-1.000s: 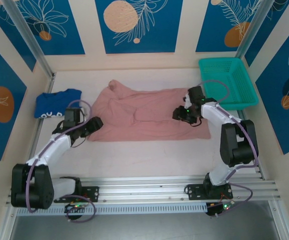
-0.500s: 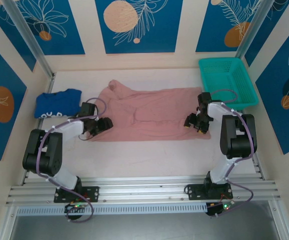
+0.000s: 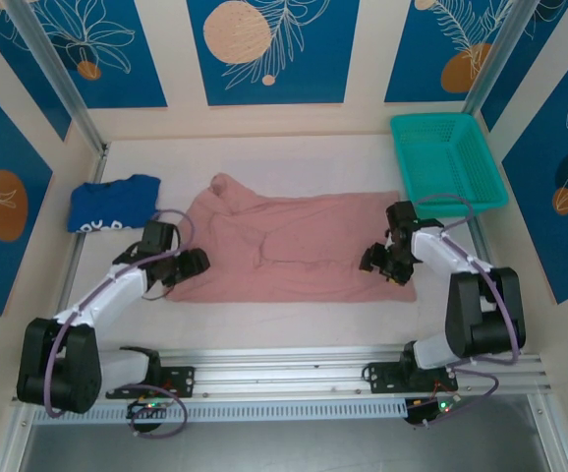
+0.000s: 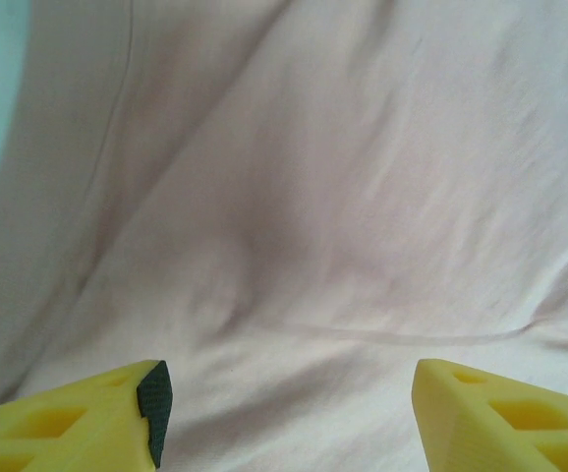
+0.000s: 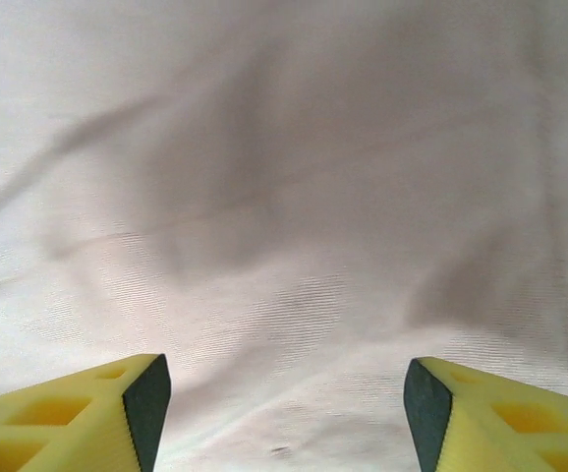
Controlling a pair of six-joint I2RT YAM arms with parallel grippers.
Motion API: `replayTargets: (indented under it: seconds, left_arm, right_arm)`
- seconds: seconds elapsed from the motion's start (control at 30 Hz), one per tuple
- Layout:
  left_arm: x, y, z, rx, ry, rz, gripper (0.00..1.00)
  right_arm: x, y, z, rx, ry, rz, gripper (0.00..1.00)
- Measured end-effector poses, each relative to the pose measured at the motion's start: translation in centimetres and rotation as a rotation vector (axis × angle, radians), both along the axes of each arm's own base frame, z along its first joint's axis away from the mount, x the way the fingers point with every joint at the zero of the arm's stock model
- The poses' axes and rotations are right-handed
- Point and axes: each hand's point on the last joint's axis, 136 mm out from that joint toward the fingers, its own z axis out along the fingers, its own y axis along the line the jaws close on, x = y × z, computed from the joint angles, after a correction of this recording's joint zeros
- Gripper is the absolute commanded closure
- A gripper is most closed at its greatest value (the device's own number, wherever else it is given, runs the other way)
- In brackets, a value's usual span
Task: Fold the inside-out t-shirt
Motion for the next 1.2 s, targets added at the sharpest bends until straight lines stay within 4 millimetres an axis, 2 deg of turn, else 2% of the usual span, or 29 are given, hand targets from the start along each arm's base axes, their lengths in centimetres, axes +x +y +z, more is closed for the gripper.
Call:
replayTargets:
  seconds: [0.17,0.33,0.43,0.57,0.67,0.73,0.93,1.2]
  left_arm:
    - [8.8,-0.5,3.5,-0.005,-0.112,0.014,0.35]
    - [18.3,-0.6,4.3,-0.016,-0.173,-0.008,0.37]
    - [23.3,-0.4,4.2,-0.008,-0.197,-0.031,0.38]
    - [27.7,-0.8,3.4,-0.009,-0.203,-0.080,0.38]
    - [29.5,-1.5,2.2,-0.025,-0.182,-0.121,0.37]
    - [30.1,-2.0,1.4,-0.041,-0.162,-0.143,0.38]
    - [29.9,-3.0,-0.8,-0.084,-0.088,-0.193,0.38]
    - [29.7,-3.3,-2.1,-0.094,-0.042,-0.214,0.39]
  right_arm:
    - [4.4,3.7,3.3,0.035,-0.222,0.109,0.32]
    - [8.3,5.5,4.1,0.053,-0.303,0.142,0.32]
    - [9.2,5.8,3.5,0.054,-0.307,0.146,0.32]
    - [9.4,6.1,2.8,0.059,-0.297,0.153,0.32]
    - [9.5,6.1,2.4,0.055,-0.290,0.159,0.32]
    - [9.6,6.2,2.3,0.053,-0.286,0.163,0.32]
    - [10.0,6.3,2.2,0.053,-0.289,0.167,0.32]
    - [10.1,6.3,1.8,0.052,-0.281,0.167,0.32]
